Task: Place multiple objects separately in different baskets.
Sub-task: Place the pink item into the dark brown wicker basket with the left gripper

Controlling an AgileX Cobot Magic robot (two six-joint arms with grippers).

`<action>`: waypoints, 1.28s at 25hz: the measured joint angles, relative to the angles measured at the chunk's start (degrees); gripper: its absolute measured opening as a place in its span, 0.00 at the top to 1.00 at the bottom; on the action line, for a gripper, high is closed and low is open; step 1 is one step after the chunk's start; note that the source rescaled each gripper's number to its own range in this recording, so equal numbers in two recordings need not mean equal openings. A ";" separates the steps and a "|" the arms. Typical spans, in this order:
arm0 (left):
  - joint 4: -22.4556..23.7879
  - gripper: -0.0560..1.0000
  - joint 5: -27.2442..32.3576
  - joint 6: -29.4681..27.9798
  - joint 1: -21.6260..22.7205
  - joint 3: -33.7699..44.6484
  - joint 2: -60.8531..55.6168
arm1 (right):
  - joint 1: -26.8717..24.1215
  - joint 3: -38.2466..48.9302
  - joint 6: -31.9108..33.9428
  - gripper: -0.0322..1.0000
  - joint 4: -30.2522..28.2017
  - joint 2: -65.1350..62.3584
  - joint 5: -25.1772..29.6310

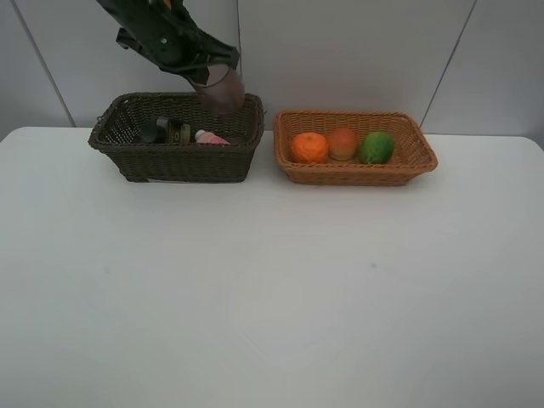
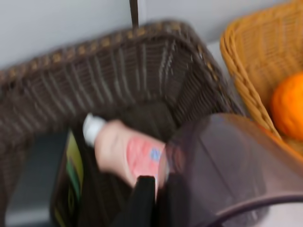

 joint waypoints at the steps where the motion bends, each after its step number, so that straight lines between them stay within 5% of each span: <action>1: 0.77 0.95 -1.97 0.00 0.08 0.00 0.86 | 0.00 0.00 0.00 0.18 0.00 0.00 0.00; 10: 5.63 0.95 -16.24 -0.02 1.01 0.00 8.97 | 0.00 0.00 0.00 0.18 0.00 0.00 0.00; 28: 5.86 0.95 -17.93 -0.02 1.79 0.00 15.59 | 0.00 0.00 0.00 0.18 0.00 0.00 0.00; 32: 5.86 0.87 -17.93 -0.02 1.79 0.00 15.59 | 0.00 0.00 0.00 0.18 0.00 0.00 0.00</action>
